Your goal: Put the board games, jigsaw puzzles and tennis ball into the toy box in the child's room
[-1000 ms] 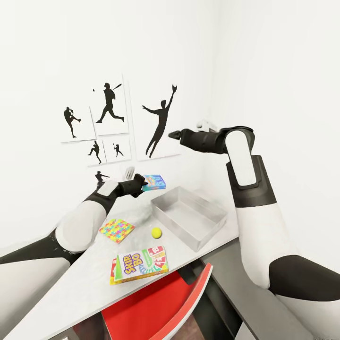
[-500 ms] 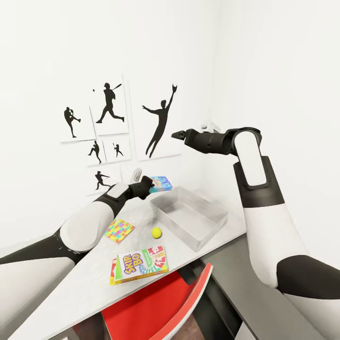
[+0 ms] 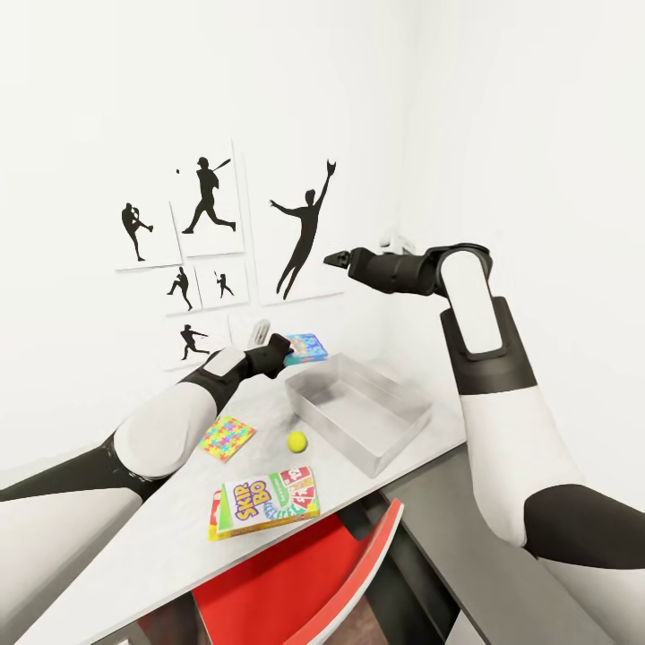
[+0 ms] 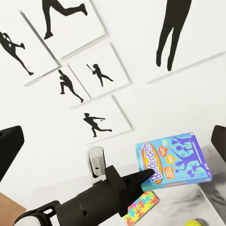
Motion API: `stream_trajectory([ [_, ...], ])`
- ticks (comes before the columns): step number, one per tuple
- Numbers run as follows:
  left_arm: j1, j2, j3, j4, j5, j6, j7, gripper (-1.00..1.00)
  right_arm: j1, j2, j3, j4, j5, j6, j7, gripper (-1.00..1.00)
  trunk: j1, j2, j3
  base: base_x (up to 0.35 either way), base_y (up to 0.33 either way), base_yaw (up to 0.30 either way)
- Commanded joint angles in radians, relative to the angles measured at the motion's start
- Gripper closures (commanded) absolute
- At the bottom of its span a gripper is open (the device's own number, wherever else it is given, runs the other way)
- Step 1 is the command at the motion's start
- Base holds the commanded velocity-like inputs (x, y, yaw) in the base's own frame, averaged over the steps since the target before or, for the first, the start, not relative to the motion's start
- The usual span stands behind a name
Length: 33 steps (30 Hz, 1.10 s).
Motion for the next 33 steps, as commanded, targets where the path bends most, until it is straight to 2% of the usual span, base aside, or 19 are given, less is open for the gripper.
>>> stream_trajectory([
  [1,-0.001,0.000,0.003,-0.003,-0.001,0.005,0.001,1.00,-0.001,0.000,0.003,0.001,-0.009,0.002,-0.010,-1.00,0.001,-0.002,-0.002,0.000,0.000,0.000],
  [7,-0.001,0.002,0.004,-0.005,-0.001,0.004,0.001,1.00,-0.001,0.002,0.019,0.002,-0.008,0.002,-0.010,-1.00,0.001,-0.002,-0.002,0.000,0.000,0.000],
  [19,-0.001,0.005,0.003,-0.011,0.000,0.013,0.003,1.00,-0.001,0.006,0.021,0.004,-0.005,0.002,-0.011,-1.00,0.001,-0.002,-0.003,0.000,0.000,0.000],
  [33,-0.003,0.004,0.002,-0.017,0.000,0.048,0.013,1.00,-0.001,0.005,0.021,0.004,-0.005,0.002,-0.011,-1.00,0.001,-0.002,-0.023,0.000,0.000,0.000],
])
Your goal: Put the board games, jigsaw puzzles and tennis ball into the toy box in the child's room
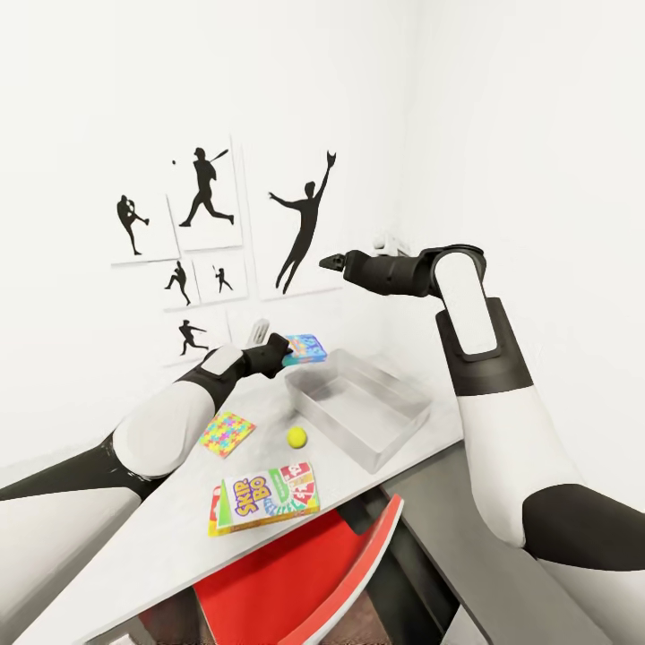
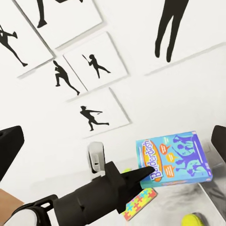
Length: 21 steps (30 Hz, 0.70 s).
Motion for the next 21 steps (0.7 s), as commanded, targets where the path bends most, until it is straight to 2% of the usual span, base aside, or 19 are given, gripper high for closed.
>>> stream_trajectory([
  [1,-0.001,-0.001,0.005,-0.007,-0.001,0.009,0.002,1.00,-0.001,-0.001,0.000,-0.001,-0.010,0.002,-0.010,-1.00,0.001,-0.002,-0.004,0.000,0.000,0.000],
  [21,-0.002,0.004,0.009,-0.027,0.000,0.011,-0.017,1.00,0.000,-0.007,-0.001,-0.004,-0.010,0.002,-0.010,-1.00,0.001,-0.002,-0.037,0.000,0.000,0.000],
])
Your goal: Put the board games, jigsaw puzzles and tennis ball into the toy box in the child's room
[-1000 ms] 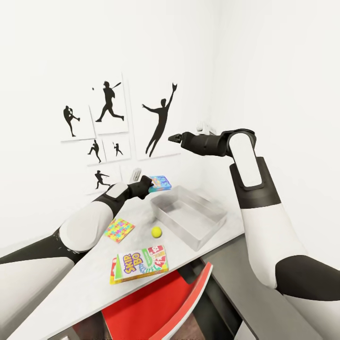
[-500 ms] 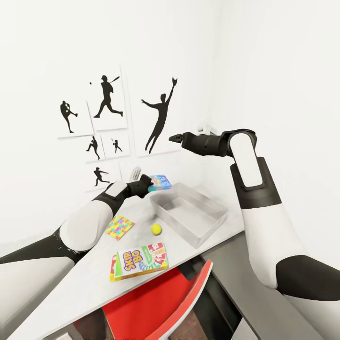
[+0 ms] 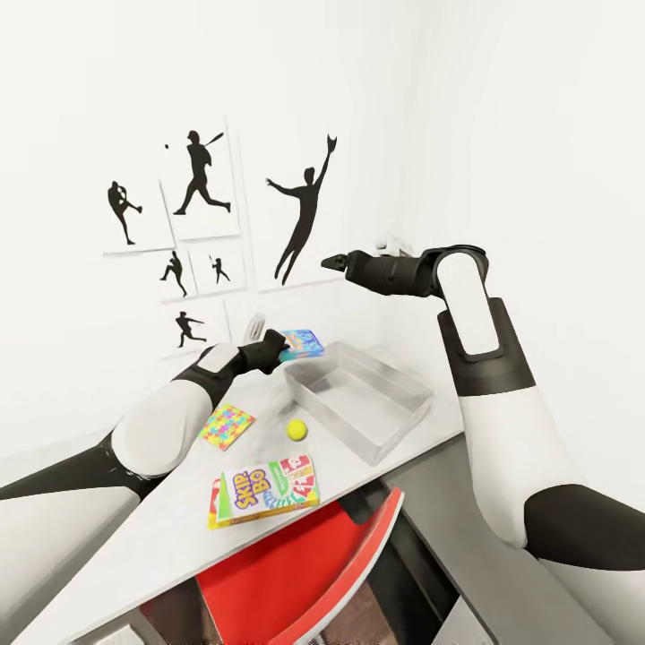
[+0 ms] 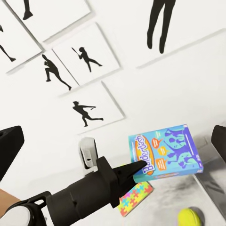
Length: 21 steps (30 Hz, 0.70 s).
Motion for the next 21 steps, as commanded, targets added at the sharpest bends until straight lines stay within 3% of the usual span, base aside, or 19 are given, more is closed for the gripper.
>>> stream_trajectory([
  [1,-0.001,-0.001,0.005,-0.002,-0.001,0.005,-0.002,1.00,-0.001,0.000,0.000,-0.001,-0.010,0.002,-0.010,-1.00,0.001,-0.002,-0.004,0.000,0.000,0.000],
  [15,-0.001,-0.003,0.005,-0.024,0.004,0.025,-0.016,1.00,-0.001,0.000,-0.003,-0.012,-0.015,0.002,-0.010,-1.00,0.001,-0.002,-0.027,0.000,0.000,0.000],
  [21,-0.001,-0.005,0.004,-0.070,0.007,0.100,-0.108,1.00,-0.001,0.000,-0.004,-0.014,-0.017,0.002,-0.010,-1.00,0.001,-0.002,-0.037,0.000,0.000,0.000],
])
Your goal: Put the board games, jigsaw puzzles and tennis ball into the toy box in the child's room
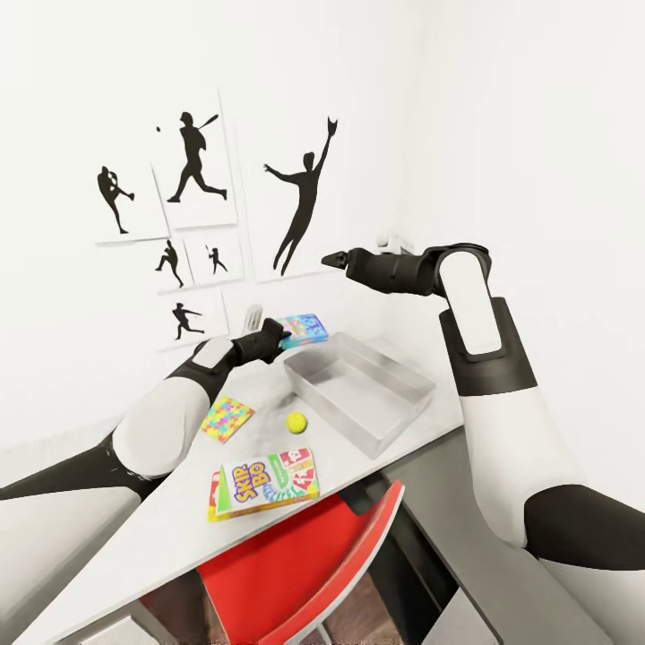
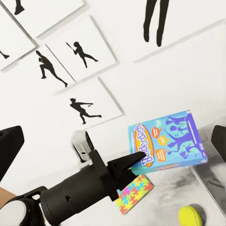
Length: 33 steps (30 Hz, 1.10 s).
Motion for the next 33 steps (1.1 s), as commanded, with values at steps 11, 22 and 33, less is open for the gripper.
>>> stream_trajectory([
  [11,-0.001,-0.005,0.005,-0.014,-0.005,0.036,-0.039,1.00,-0.001,0.000,-0.001,-0.002,-0.011,0.002,-0.010,-1.00,0.001,-0.002,-0.021,0.000,0.000,0.000],
  [22,-0.001,-0.016,0.004,-0.005,-0.005,0.012,-0.031,1.00,-0.013,0.000,-0.004,-0.087,-0.062,0.002,-0.010,-1.00,0.001,-0.002,-0.039,0.000,0.000,0.000],
  [33,-0.001,-0.016,0.002,-0.002,-0.006,-0.005,-0.011,1.00,-0.024,-0.001,0.002,-0.094,-0.101,0.002,-0.010,-1.00,0.001,-0.002,-0.057,0.000,0.000,0.000],
])
